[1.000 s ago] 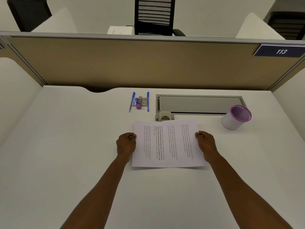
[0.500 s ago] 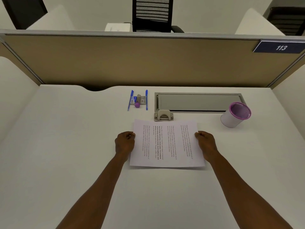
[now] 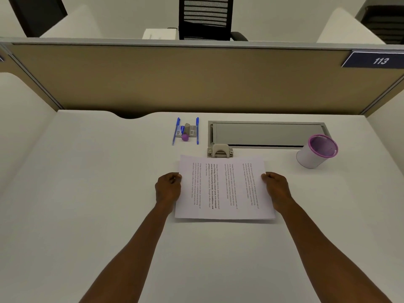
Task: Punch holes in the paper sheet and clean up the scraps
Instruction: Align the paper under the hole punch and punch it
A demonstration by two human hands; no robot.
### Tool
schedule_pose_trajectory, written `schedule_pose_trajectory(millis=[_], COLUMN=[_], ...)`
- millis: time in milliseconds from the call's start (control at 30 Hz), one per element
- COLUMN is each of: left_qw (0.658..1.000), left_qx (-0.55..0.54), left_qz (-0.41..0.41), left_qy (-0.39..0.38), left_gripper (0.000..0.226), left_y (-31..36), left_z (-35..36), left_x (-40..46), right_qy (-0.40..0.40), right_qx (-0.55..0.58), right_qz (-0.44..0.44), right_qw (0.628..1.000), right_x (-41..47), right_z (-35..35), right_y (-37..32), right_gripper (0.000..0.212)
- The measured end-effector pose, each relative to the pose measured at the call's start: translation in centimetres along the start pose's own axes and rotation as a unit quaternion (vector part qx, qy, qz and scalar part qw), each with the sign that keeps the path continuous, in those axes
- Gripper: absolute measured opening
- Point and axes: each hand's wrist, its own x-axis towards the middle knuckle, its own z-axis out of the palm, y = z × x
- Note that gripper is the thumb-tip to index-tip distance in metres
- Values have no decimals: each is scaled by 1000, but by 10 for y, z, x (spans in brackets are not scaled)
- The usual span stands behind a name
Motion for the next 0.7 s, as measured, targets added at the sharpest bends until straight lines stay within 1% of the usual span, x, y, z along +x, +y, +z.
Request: schedule_pose_trajectory(millis=[433, 533, 700], left_qw=[1000, 1000, 1000], left_qx=[13, 11, -5], left_qz=[-3, 3, 6], left_qy=[-4, -2, -7], left_gripper=[22, 23, 19], left_y=[5, 6, 4], left_z=[6, 6, 8], left_x=[13, 15, 14], right_qy=[-1, -2, 1], right_qx=[4, 3, 12], right_qz=[14, 13, 13], right_qw=[1000, 1000, 1000], right_x=[2, 4, 5], right_z=[1, 1, -1], right_y=[-8, -7, -2], right_gripper=[23, 23, 23])
